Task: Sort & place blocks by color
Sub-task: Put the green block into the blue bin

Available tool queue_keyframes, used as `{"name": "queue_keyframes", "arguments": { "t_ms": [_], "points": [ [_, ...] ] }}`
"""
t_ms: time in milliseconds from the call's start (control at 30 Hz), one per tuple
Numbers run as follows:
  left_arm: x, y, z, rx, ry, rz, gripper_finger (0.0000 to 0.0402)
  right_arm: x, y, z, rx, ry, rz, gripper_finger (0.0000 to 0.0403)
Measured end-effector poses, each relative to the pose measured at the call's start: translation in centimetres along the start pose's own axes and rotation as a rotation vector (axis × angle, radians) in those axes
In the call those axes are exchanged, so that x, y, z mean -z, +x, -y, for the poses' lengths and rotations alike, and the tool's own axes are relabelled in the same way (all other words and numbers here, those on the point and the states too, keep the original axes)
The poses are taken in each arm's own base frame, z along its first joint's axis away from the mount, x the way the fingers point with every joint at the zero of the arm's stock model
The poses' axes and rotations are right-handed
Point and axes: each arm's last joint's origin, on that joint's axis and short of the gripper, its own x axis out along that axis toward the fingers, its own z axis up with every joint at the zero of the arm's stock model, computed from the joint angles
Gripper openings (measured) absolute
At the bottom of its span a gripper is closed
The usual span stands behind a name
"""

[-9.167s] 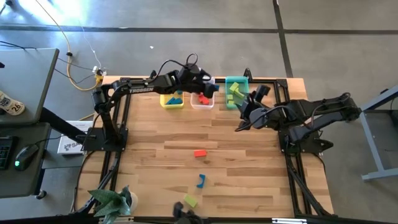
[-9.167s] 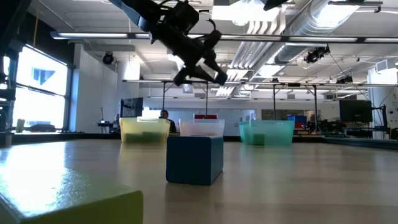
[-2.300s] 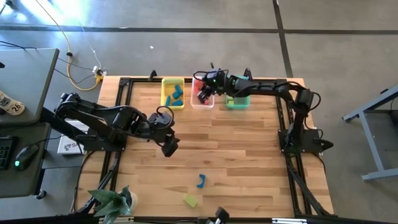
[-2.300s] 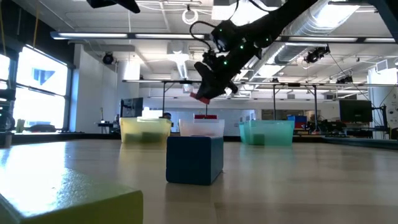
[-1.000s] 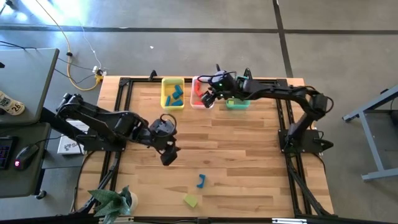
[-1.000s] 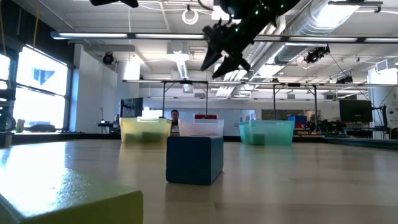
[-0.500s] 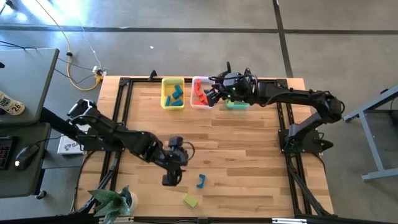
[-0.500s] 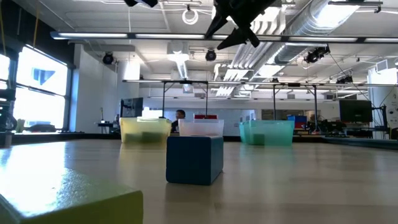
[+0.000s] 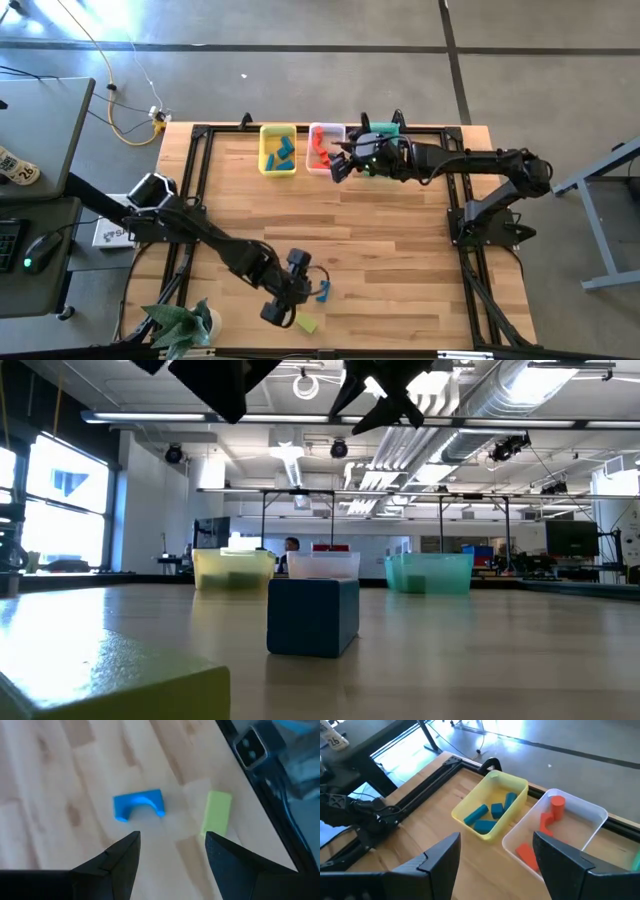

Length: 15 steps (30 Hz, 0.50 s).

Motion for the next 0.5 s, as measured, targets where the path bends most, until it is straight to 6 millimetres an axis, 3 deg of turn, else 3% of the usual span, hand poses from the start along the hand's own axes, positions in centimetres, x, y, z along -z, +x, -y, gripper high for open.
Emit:
{"name": "queue_keyframes", "arguments": {
  "t_ms": [500],
  "points": [
    [0.4, 4.6, 1.6, 0.116, 0.049, -0.034, 0.0213, 1.5, -0.7, -0.9, 0.037, 0.007, -0.049, 0.0236]
  ]
}}
